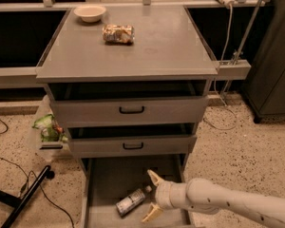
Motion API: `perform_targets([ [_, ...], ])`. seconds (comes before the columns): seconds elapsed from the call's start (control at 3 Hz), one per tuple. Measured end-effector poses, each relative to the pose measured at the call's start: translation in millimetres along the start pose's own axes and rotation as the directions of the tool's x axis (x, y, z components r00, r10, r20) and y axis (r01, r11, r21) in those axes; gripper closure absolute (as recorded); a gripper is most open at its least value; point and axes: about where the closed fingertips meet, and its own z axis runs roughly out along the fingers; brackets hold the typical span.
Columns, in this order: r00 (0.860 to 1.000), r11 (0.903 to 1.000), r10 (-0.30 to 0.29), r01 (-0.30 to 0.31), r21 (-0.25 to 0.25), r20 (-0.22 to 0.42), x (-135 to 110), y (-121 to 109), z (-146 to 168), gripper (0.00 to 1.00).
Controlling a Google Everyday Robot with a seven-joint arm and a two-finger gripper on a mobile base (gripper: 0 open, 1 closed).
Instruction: Pick blue plastic bottle from bottom drawer and place on counter
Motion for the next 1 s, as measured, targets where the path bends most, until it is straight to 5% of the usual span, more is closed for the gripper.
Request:
perform_targets([
  [0.33,1.0,0.9999,-0.014,0.014,0.005,-0.007,14,20,81,0.0],
  [1.0,1.0,0.9998,-0.018,0.018,0.007,0.022,22,17,96,0.0],
])
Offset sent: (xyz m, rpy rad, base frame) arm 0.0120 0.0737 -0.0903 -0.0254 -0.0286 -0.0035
